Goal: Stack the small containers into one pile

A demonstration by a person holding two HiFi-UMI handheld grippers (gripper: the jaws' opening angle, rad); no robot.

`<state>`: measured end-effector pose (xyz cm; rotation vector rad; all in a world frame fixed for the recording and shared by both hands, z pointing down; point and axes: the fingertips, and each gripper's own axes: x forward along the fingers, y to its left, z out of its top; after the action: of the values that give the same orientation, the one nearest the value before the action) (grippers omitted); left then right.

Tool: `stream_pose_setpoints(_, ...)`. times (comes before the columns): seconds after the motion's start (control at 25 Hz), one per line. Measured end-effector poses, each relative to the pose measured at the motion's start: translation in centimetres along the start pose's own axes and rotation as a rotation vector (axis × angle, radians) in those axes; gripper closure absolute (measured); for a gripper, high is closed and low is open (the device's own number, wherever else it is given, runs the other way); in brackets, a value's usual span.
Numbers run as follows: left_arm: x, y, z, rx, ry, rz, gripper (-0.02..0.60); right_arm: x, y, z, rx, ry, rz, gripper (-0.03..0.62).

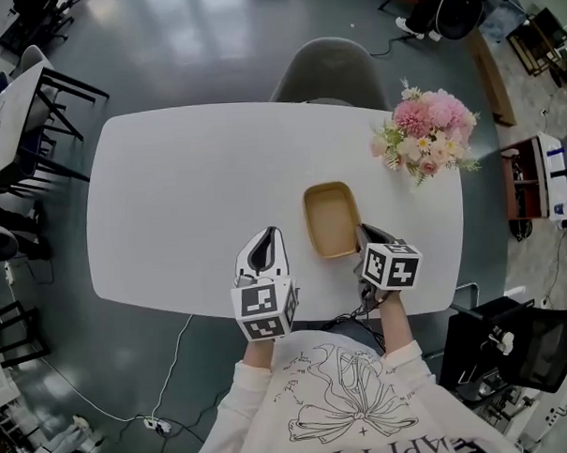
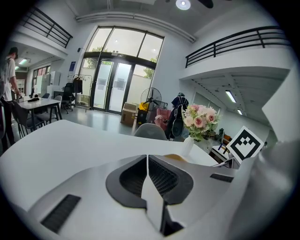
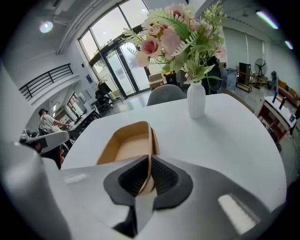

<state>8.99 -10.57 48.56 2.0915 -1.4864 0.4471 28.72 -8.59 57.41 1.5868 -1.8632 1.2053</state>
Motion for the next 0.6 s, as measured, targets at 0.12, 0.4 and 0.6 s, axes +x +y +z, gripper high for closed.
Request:
stream_pose_setpoints(0.12,-0.3,0.3,-0.3,-0.004,0.003,0.01,0.565,0.2,-0.1,0.4,-0.005,-0.017,0.0,0.566)
stream_pose_setpoints(0.4,-0.9,0.9,-0.7,-0.01,0.008,0.035,0.565,1.3,-0.4,-0.1,-0.013,0.004,-0.005,0.565)
stream_pose_setpoints(0.6,-1.4,1.1,-0.9,-0.012,0.003,0.046,0.565,1.7,-0.7,-0.8,-0.002,0.015,-0.012,0.562)
